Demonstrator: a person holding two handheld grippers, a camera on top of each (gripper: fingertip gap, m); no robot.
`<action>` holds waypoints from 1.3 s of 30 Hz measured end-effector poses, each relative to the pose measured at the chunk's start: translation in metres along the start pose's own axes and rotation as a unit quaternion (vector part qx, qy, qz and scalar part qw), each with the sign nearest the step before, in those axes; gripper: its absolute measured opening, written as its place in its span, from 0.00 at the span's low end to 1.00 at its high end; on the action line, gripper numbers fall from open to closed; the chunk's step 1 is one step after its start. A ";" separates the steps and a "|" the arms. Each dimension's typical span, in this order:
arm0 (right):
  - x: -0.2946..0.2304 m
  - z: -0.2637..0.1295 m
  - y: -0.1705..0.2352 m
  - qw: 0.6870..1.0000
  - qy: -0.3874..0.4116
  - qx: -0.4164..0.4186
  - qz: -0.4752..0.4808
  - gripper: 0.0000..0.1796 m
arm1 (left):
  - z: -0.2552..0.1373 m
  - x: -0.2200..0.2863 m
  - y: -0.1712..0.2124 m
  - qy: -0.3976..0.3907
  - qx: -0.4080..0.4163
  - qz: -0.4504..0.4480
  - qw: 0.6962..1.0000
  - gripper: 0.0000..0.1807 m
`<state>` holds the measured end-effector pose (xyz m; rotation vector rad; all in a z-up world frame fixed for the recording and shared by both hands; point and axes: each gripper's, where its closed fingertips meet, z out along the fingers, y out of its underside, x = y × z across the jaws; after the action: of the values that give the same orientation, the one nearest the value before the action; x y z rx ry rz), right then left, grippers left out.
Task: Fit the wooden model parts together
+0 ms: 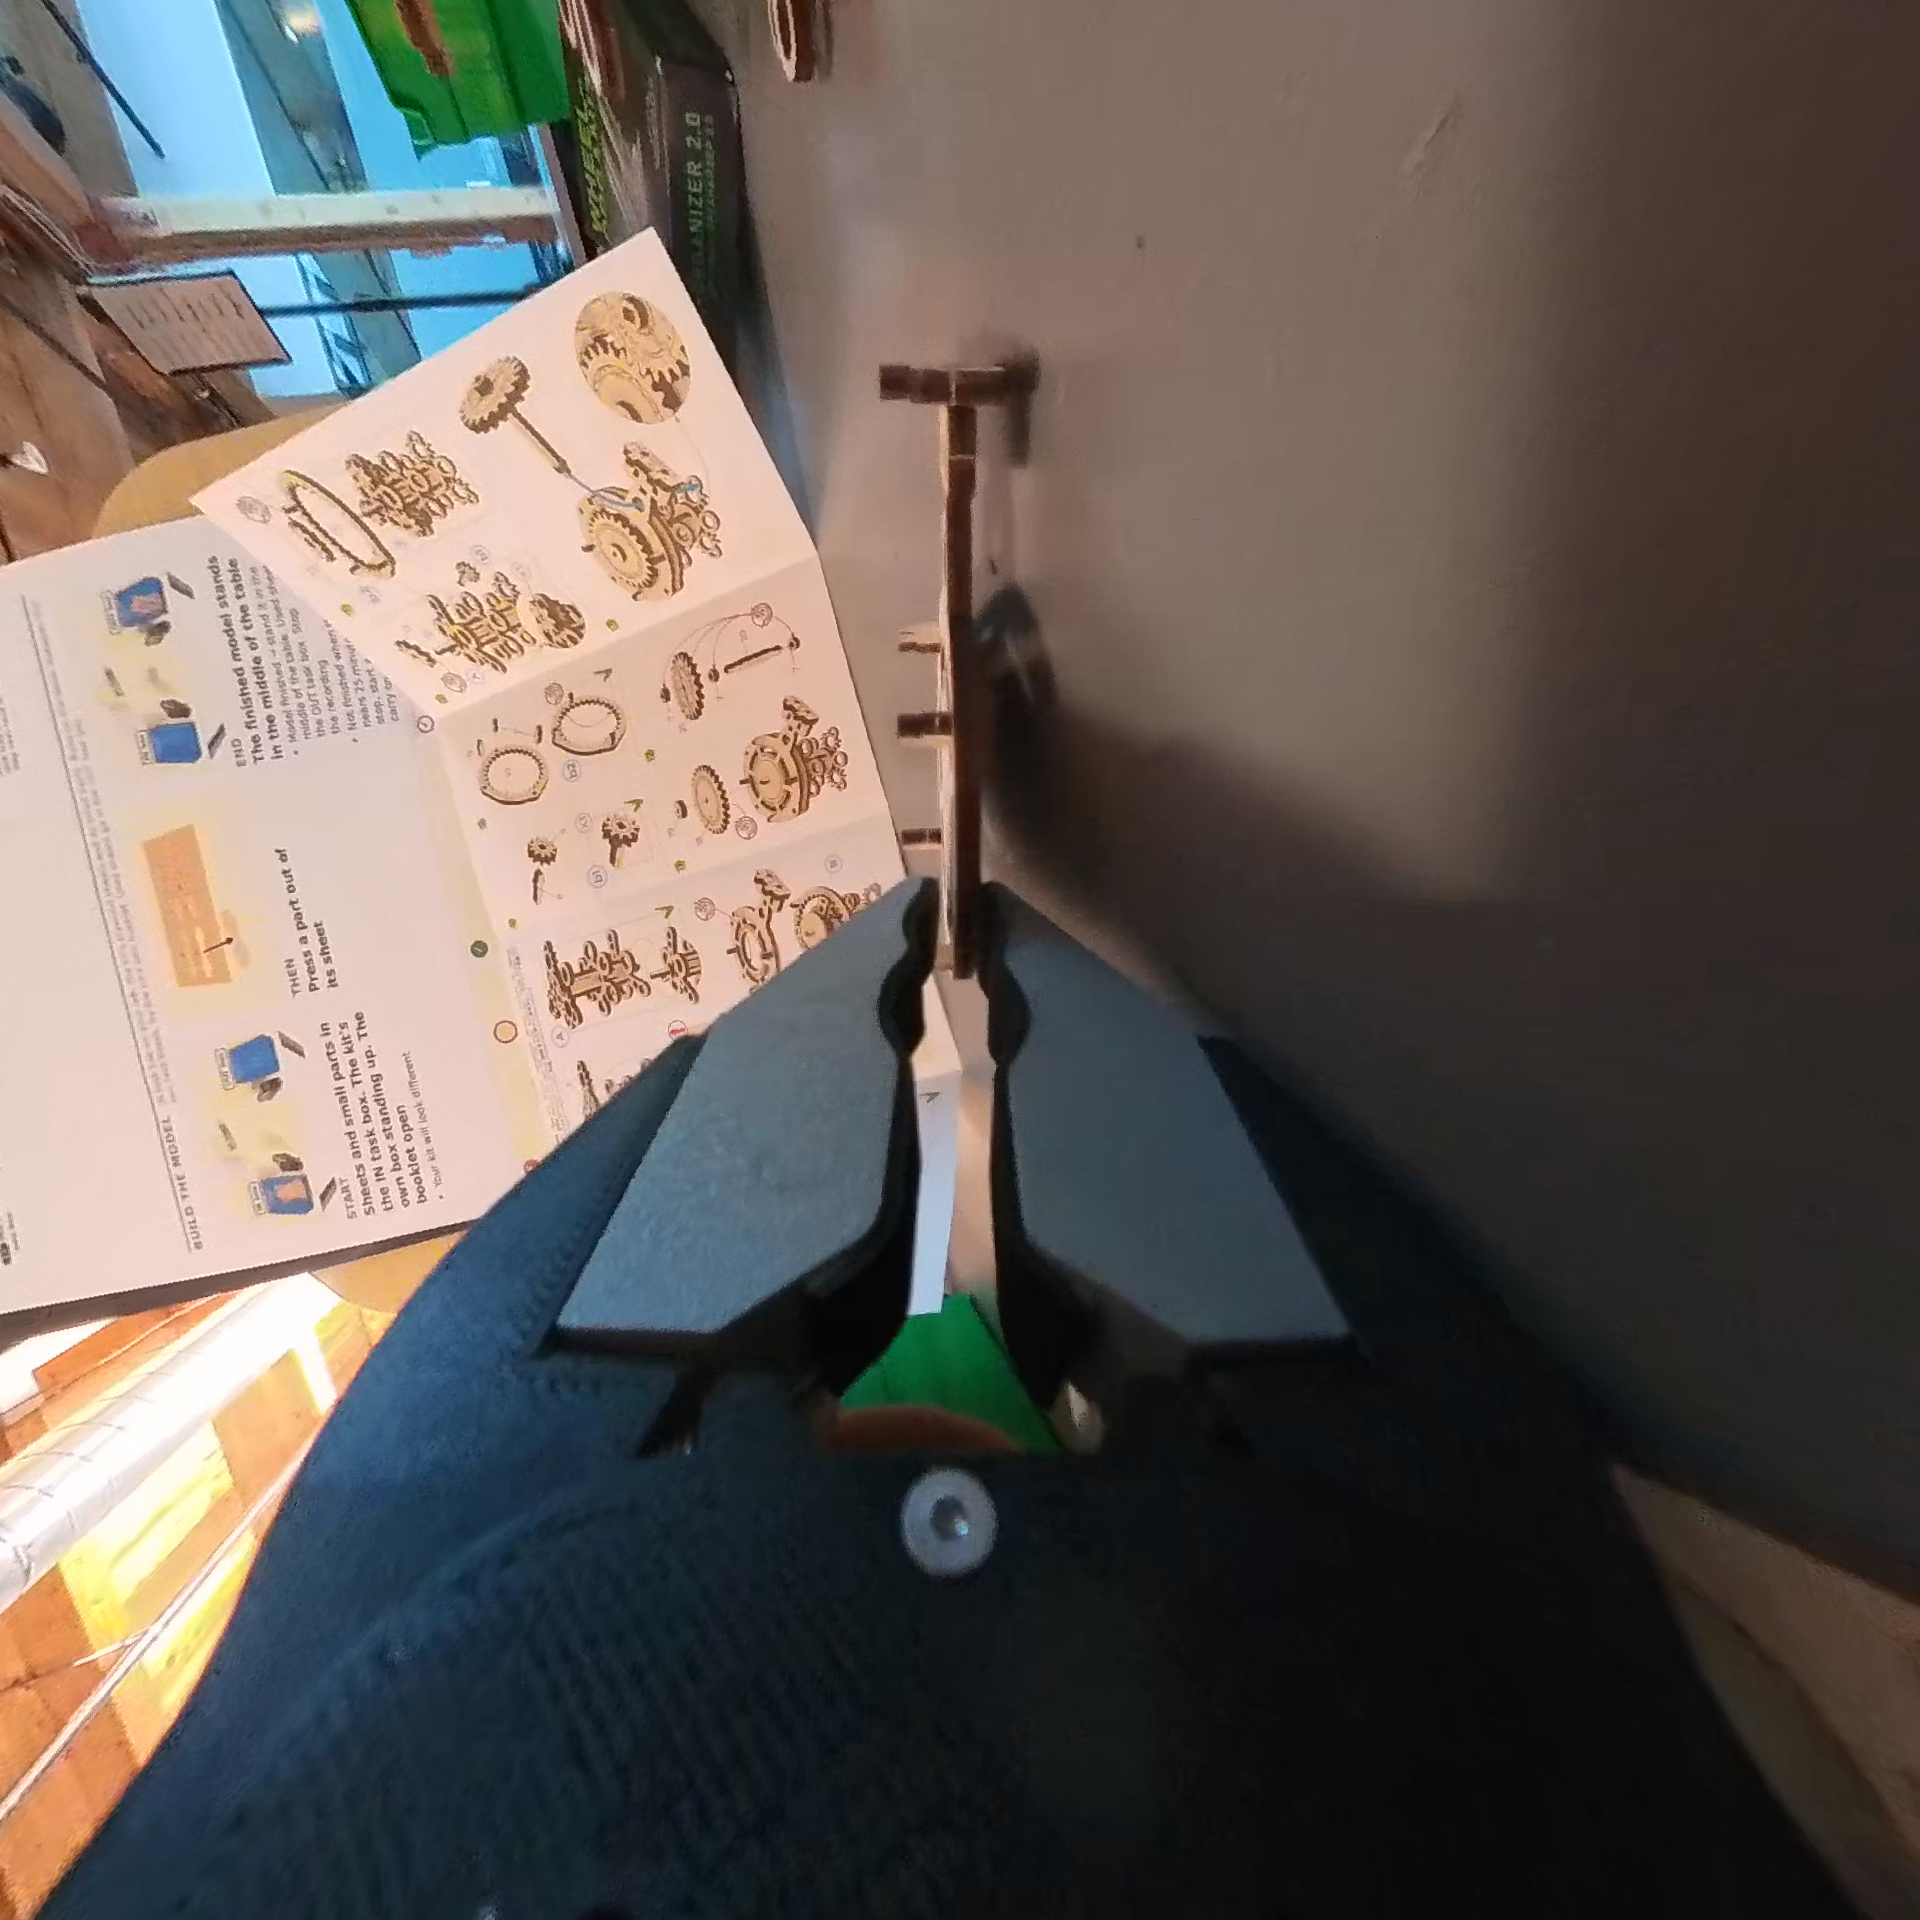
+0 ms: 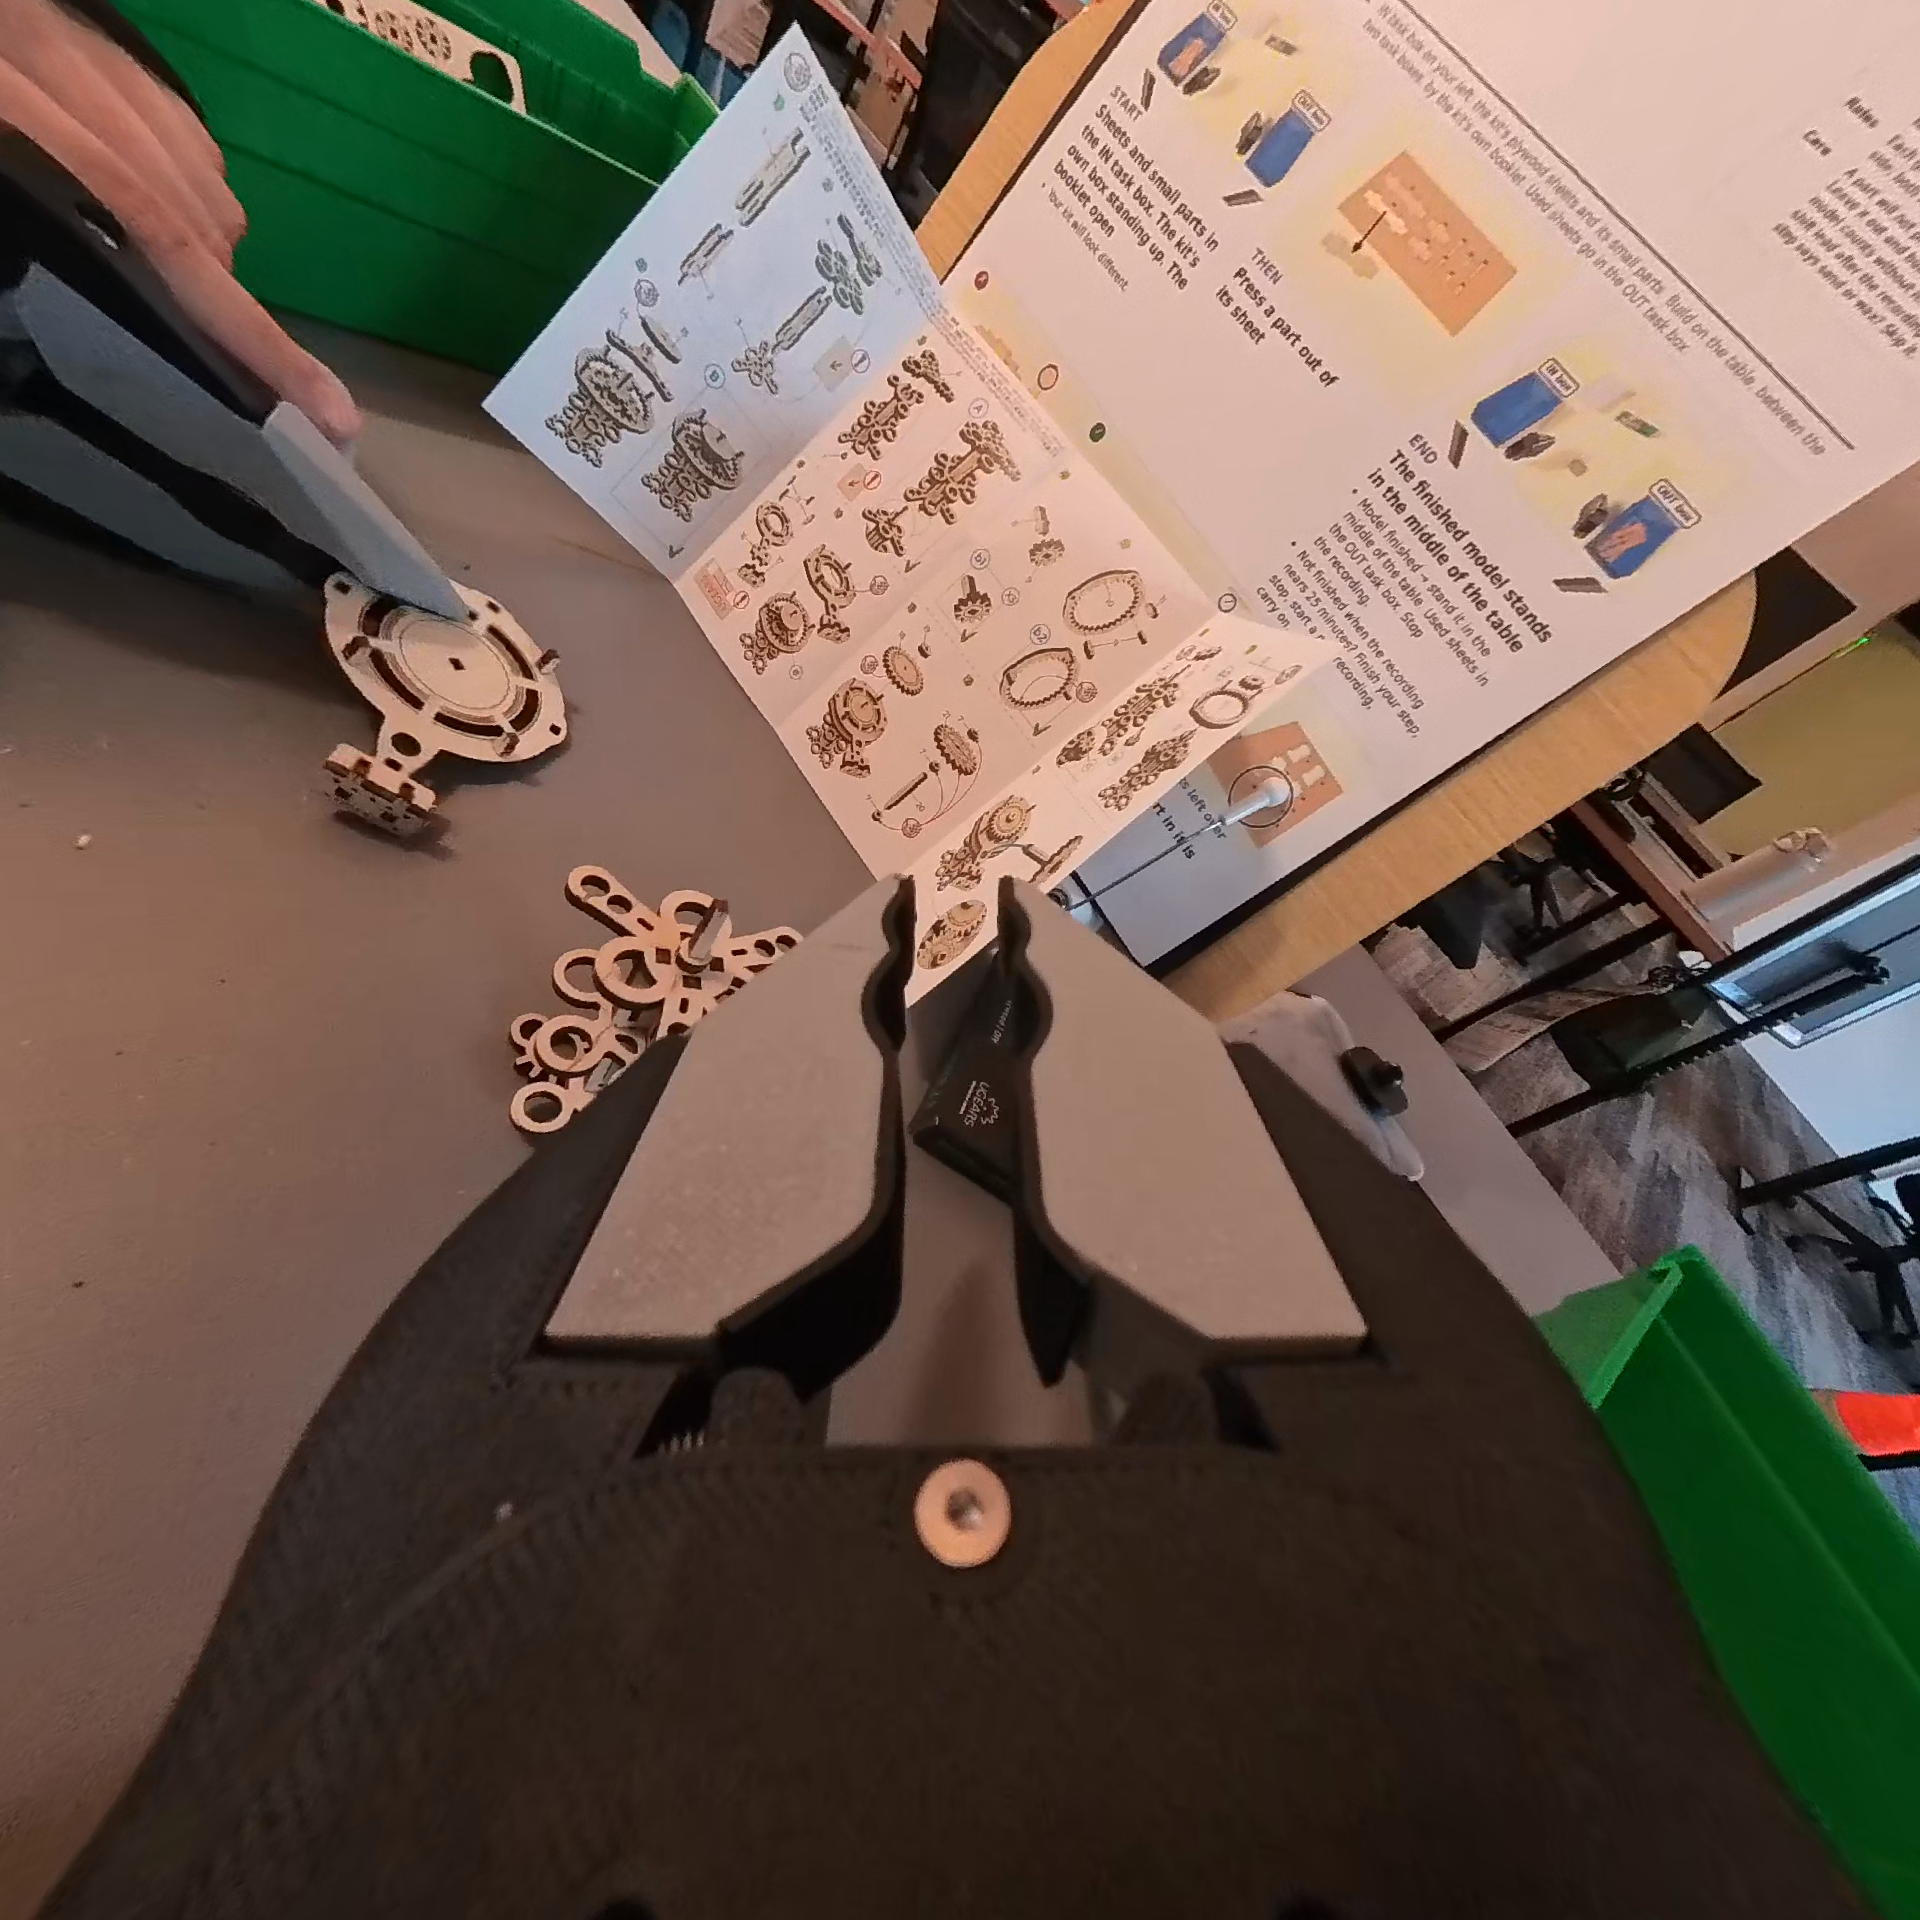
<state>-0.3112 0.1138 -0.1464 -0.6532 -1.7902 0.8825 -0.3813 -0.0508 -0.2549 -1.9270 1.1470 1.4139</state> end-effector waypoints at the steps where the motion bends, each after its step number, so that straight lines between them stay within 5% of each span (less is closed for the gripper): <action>1: 0.000 0.000 0.000 1.000 0.000 0.000 -0.001 0.06 | 0.000 -0.001 0.001 -0.002 -0.001 0.002 1.000 0.01; 19: 0.001 -0.003 -0.003 1.000 0.002 0.006 -0.001 0.06 | -0.012 -0.029 -0.007 -0.025 0.106 -0.165 0.980 0.00; 39: 0.000 -0.002 -0.003 1.000 0.002 0.004 -0.002 0.06 | 0.002 -0.014 0.004 -0.043 0.006 -0.023 0.999 0.01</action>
<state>-0.3094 0.1122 -0.1437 -0.6447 -1.7838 0.8841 -0.3870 -0.0467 -0.2419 -1.8533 1.0623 1.4481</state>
